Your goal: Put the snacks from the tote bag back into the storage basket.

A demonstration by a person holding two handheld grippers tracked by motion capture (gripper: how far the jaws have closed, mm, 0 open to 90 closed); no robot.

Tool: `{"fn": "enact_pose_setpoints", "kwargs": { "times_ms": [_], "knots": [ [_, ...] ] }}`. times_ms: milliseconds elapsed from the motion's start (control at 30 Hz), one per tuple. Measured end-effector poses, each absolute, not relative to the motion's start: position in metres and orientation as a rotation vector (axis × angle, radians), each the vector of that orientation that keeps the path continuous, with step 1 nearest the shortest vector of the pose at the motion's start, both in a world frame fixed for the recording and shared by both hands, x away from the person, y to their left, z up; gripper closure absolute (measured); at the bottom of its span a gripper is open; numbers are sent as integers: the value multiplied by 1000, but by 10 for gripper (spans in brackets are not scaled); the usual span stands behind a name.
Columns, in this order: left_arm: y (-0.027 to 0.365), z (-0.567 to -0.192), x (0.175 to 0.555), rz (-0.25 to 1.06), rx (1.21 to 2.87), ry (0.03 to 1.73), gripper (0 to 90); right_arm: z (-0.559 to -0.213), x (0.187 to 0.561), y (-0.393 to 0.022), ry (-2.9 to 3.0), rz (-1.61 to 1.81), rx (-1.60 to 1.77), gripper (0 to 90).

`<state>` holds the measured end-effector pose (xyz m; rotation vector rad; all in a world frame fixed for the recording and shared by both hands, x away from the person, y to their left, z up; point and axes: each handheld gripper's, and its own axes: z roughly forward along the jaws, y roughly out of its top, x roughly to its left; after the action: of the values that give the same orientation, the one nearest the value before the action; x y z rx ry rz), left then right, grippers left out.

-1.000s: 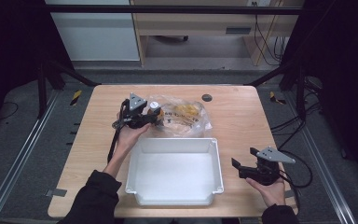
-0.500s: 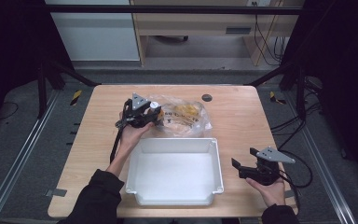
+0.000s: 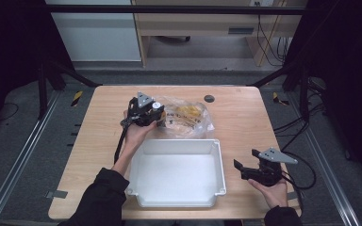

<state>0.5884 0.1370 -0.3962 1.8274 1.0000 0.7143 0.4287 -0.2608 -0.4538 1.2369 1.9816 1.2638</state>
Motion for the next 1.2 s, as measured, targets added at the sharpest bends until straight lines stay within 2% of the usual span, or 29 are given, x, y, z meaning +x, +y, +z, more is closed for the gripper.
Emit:
{"fn": "enact_pose_setpoints", "kwargs": {
  "times_ms": [633, 1200],
  "knots": [
    [140, -392, 586, 699, 1822, 1032, 585, -455, 427, -261, 1996, 1236, 1228, 150],
    [148, -350, 571, 732, 1774, 965, 585, -453, 426, -263, 1983, 1241, 1228, 150]
  ]
}}
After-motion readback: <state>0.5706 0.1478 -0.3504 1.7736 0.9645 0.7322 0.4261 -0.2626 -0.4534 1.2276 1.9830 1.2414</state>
